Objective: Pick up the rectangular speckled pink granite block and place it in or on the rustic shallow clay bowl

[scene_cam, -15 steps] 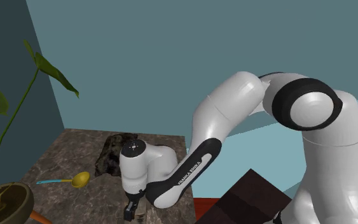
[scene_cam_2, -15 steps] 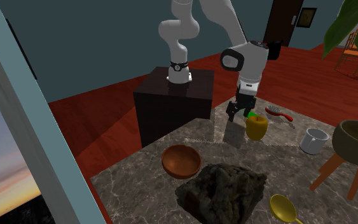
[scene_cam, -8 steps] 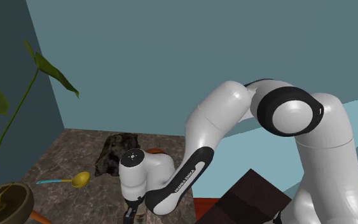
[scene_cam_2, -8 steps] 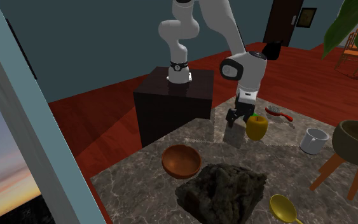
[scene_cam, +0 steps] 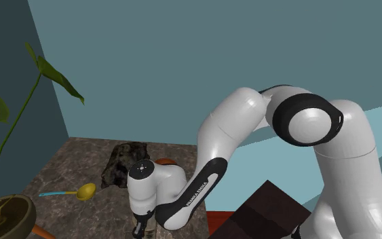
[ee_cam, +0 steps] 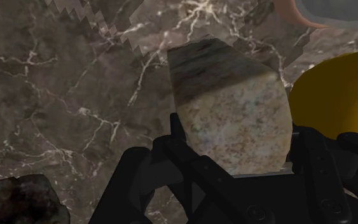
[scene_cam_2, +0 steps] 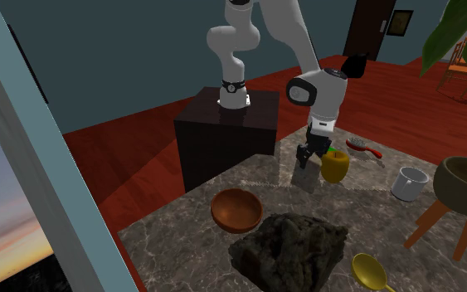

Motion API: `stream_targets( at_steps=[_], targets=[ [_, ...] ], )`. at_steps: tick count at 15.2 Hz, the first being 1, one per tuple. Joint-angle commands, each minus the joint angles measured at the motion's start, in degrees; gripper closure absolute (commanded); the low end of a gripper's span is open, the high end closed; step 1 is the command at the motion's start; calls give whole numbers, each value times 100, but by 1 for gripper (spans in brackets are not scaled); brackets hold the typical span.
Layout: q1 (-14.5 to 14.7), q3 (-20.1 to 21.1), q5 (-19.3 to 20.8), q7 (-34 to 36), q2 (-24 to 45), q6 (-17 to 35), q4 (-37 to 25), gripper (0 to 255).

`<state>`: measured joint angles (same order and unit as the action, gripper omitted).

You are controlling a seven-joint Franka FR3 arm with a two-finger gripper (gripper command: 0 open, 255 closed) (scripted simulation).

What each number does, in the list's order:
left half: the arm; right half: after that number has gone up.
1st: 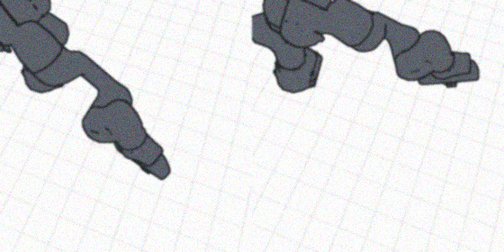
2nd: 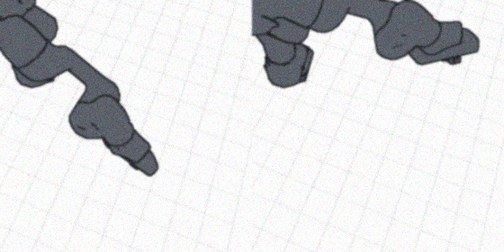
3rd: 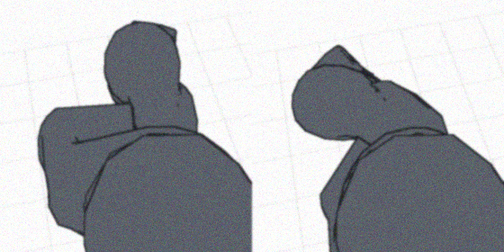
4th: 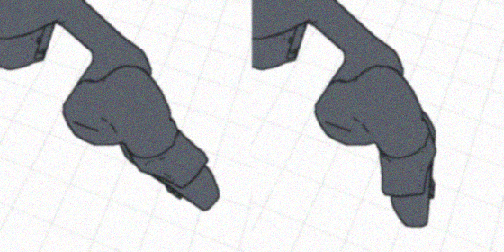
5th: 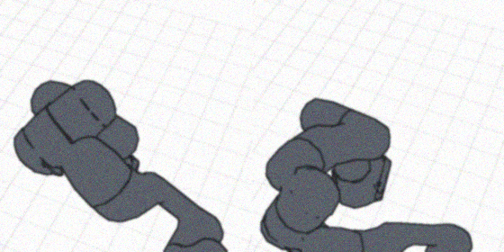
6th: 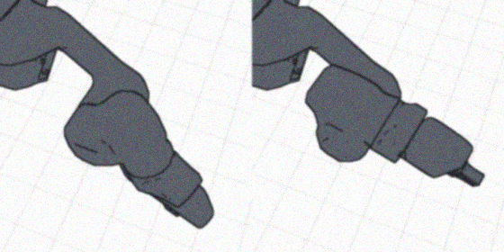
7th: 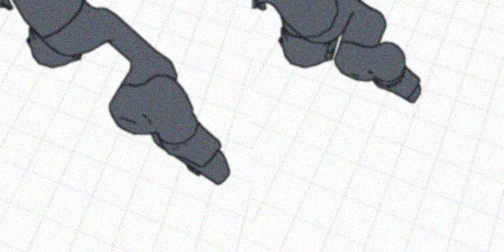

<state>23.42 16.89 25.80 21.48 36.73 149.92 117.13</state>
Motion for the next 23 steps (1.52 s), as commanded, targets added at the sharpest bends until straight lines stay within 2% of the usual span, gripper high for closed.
stream_targets(
  at_steps=[1, 9, 23],
  targets=[
    [0, -1, 0, 0, 2, -1, 2, 255],
    [0, 0, 0, 0, 2, -1, 2, 255],
    [-339, 452, -513, -378, -932, -690, 228, 255]
  ],
)
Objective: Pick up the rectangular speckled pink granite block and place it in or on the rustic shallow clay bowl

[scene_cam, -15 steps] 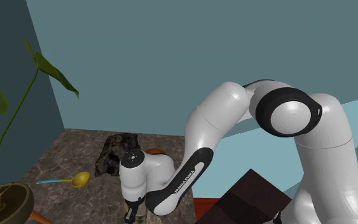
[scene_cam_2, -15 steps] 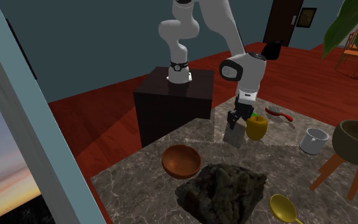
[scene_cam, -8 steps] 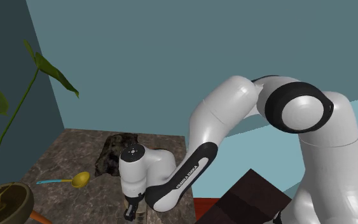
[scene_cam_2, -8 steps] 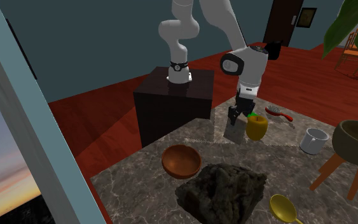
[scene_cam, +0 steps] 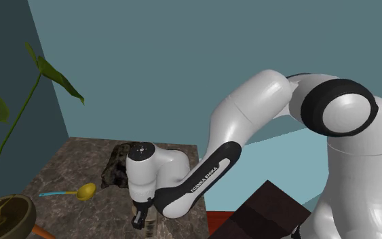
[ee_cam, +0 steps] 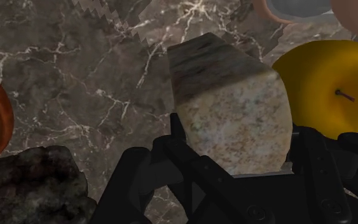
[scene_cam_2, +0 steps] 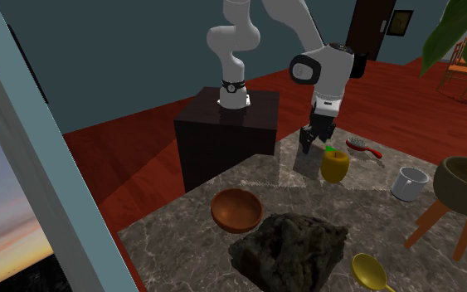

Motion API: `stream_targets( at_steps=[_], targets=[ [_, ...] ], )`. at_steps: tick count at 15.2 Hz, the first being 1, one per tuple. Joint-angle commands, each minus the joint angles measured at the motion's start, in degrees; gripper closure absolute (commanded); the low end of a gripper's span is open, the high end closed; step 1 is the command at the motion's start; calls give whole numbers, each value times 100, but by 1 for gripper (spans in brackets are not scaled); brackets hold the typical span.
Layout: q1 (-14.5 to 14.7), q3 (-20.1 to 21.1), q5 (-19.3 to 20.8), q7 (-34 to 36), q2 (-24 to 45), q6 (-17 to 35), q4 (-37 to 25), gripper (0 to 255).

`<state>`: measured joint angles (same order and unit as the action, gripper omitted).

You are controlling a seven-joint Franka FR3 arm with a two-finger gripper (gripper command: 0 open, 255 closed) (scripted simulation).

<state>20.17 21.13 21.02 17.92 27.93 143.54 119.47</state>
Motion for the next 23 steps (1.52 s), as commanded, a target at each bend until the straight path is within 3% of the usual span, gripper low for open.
stream_targets(
  at_steps=[1, 15, 23],
  targets=[
    [-36, 57, -76, -51, -115, -106, 1, 255],
    [-275, 385, -627, -445, -912, -867, -35, 255],
    [-990, 110, -765, -1566, -880, -1049, -344, 255]
  ],
)
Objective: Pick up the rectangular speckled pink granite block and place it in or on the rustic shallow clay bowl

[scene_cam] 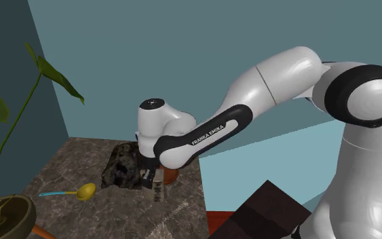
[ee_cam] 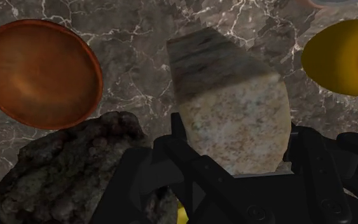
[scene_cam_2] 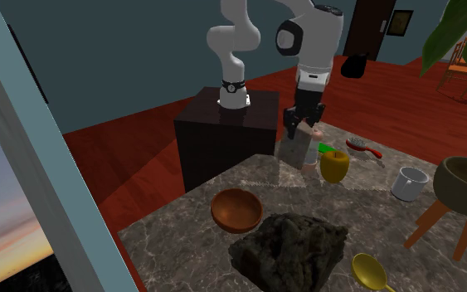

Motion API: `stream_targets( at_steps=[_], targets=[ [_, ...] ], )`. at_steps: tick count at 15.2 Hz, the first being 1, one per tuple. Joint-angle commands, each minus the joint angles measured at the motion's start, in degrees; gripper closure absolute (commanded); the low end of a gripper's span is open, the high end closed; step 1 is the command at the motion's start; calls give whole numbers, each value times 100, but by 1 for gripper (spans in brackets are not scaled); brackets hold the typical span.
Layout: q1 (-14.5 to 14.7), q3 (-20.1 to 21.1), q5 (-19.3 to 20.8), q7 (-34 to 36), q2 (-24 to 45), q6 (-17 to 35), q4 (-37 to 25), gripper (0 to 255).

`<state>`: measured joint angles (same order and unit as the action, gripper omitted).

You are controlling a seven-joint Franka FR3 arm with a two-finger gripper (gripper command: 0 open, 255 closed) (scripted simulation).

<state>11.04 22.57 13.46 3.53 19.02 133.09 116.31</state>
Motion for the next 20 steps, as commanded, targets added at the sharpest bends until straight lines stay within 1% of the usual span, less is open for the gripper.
stream_targets(
  at_steps=[1, 8, 15, 17, 20],
  targets=[
    [-158, -69, -19, -260, 35, -38, -98, 255],
    [-675, -319, -63, -1140, 342, -350, -773, 255],
    [-1101, -547, -74, -1936, 879, -805, -1812, 255],
    [-1204, -606, -73, -2151, 1078, -968, -2185, 255],
    [-1190, -632, -27, -2117, 1192, -793, -2120, 255]
  ],
)
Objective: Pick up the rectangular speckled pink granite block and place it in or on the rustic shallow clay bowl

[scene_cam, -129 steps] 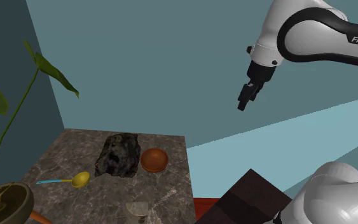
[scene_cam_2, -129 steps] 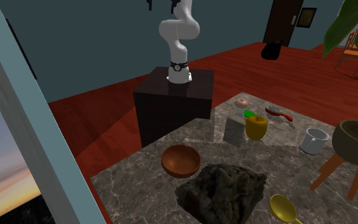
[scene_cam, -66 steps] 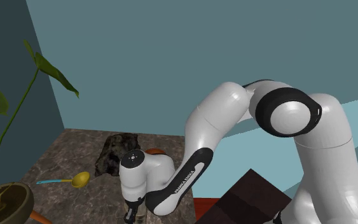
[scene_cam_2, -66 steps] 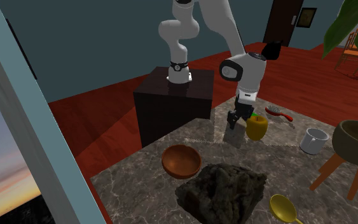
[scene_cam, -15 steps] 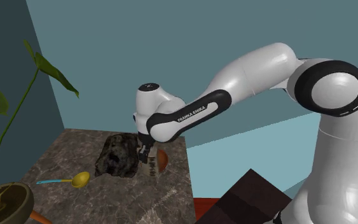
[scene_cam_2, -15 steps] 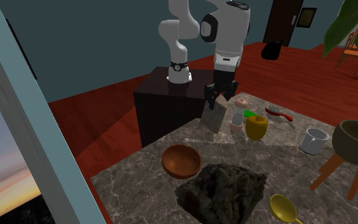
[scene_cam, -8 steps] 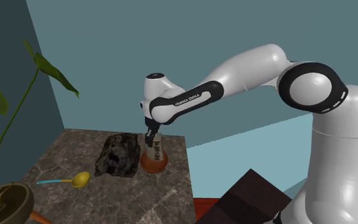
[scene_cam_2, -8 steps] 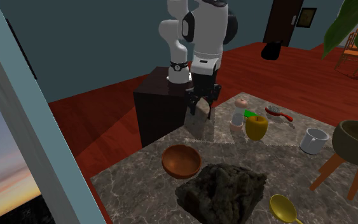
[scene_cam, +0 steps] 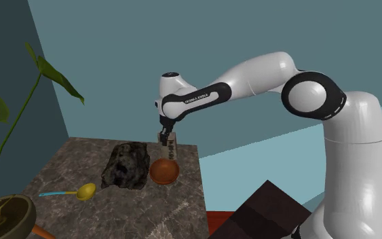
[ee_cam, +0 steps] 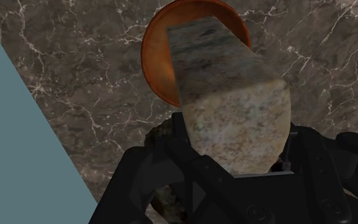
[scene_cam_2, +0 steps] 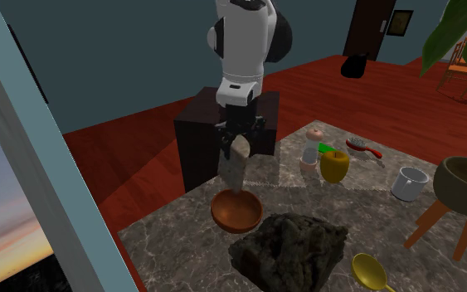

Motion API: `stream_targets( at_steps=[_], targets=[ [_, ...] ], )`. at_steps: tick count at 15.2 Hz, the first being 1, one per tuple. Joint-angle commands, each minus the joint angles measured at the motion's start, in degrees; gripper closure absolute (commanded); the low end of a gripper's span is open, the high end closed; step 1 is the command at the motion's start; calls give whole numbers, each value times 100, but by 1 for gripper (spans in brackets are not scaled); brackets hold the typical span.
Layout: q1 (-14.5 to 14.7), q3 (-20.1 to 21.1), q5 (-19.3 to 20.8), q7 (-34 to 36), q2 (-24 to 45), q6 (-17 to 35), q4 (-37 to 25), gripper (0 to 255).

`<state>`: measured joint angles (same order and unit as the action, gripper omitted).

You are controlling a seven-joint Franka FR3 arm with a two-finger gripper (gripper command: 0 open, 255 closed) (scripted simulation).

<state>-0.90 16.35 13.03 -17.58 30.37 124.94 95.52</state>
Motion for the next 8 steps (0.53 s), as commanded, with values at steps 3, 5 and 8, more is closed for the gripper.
stream_targets(
  at_steps=[3, 5, 8],
  targets=[
    [21, -39, 62, 28, 180, 190, 10, 255],
    [33, -59, 94, 52, 266, 301, 37, 255],
    [53, -92, 142, 87, 400, 463, 68, 255]
  ],
)
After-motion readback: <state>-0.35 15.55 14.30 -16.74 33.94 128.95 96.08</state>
